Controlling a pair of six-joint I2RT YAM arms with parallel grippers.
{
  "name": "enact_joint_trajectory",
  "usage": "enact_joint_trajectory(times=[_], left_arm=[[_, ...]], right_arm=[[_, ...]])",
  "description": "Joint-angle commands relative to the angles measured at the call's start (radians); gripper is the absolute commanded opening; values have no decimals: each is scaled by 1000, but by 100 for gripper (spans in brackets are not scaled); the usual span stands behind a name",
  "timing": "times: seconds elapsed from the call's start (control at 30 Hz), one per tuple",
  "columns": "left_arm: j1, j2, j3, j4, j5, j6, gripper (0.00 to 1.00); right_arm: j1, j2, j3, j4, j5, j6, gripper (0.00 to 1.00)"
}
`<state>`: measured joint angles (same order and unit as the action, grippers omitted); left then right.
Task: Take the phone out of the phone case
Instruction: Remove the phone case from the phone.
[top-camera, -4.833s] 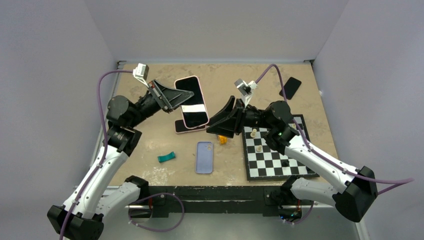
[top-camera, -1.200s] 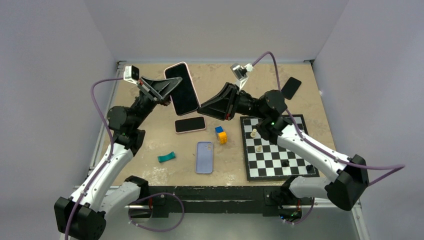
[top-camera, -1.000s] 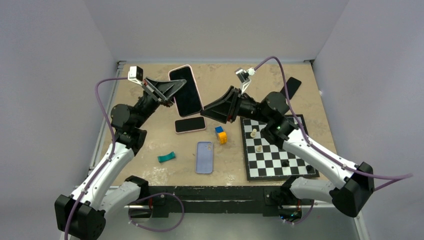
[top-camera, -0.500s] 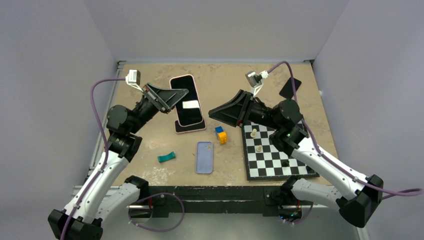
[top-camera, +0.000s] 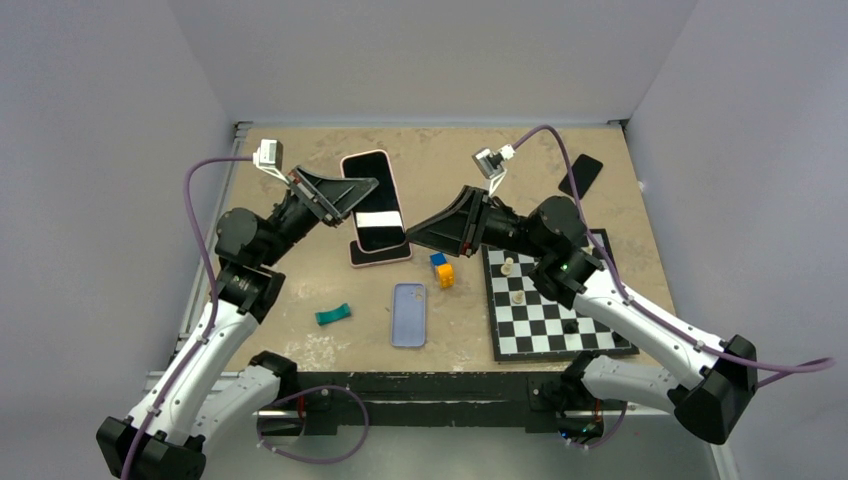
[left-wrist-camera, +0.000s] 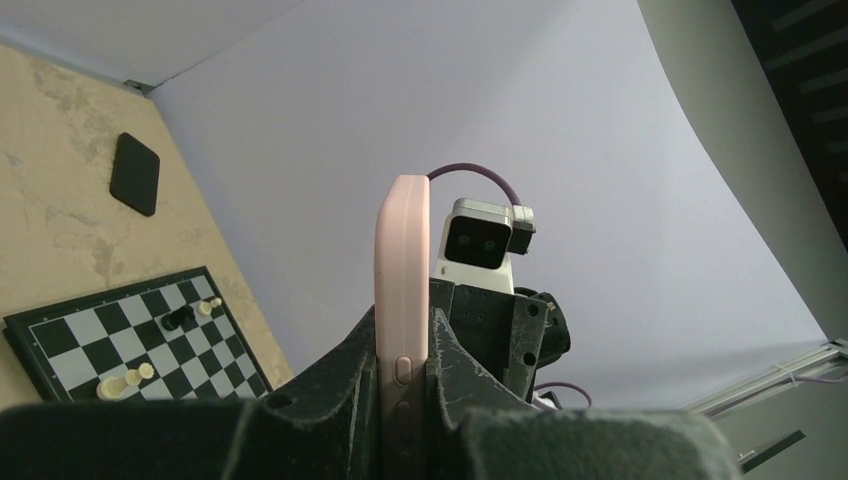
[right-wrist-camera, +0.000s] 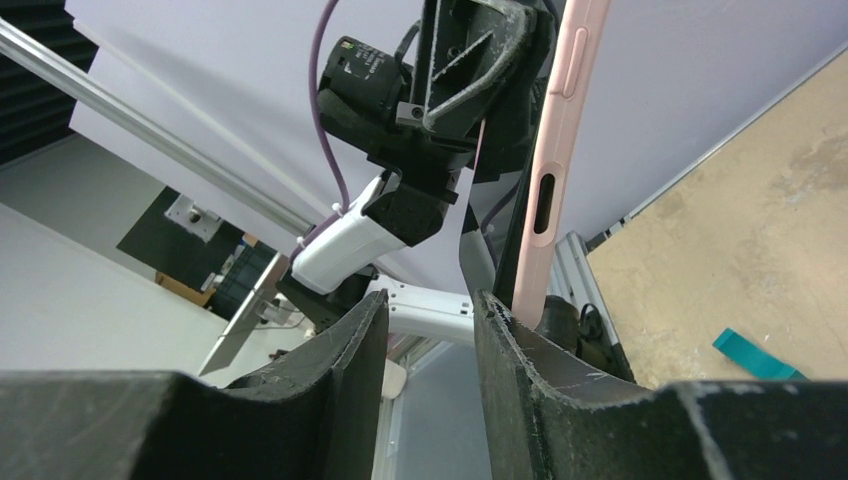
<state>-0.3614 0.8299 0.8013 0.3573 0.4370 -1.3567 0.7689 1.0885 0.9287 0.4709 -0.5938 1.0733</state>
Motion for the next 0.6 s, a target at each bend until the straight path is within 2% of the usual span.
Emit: enact_joint_trajectory(times=[0.0,0.37,0.57], left_arm=[[-4,7,66,112,-8,-15,0],[-4,3,75,112,-4,-19,0],[-4,19,73,124,-2,-23,0]], right_arm=[[10,28,2,30,5,-8,41],[12,7,17,-88,57,-94,43],[12,-13,13,-97,55,-104,45]])
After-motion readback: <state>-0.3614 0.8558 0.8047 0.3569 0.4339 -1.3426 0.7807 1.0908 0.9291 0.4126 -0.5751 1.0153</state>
